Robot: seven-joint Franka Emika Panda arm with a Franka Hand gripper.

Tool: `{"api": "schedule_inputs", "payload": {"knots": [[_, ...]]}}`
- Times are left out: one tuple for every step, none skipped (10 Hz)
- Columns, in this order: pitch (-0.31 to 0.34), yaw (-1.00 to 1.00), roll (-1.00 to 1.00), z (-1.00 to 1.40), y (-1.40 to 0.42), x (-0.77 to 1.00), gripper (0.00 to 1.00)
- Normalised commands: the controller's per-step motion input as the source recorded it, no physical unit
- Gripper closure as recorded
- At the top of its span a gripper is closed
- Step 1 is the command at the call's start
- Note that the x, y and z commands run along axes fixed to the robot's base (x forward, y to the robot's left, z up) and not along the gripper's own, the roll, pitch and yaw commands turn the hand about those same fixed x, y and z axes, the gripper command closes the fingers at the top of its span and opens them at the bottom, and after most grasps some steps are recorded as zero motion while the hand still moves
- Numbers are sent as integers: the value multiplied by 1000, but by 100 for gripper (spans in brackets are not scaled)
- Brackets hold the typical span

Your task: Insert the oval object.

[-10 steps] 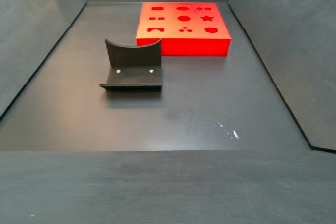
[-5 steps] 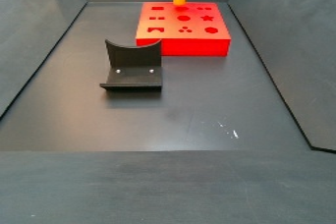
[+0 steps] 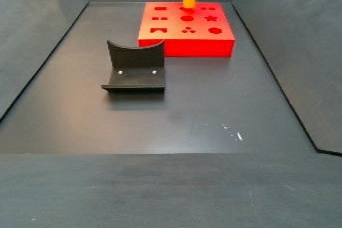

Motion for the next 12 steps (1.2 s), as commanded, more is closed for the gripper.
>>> {"api": "schedule_inputs", "payload": {"knots": [[-147,0,-229,-163,0,114,100],[-120,-17,-214,-131,66,89,100],[-97,-9,-186,-86,66,0,100],[-96,-3,-149,-54,0,0,100],[-97,0,-103,0,-46,23,100],[-79,0,-84,-34,0,31,100],[-60,0,-69,-51,-9,89,100],[-21,0,-63,-43,0,137,100],[-4,20,-10,-31,-60,63,100],[0,20,0,-34,-123,14,100],[-14,0,-10,-103,0,0,100],[-21,0,0,-51,-20,0,100]]}}
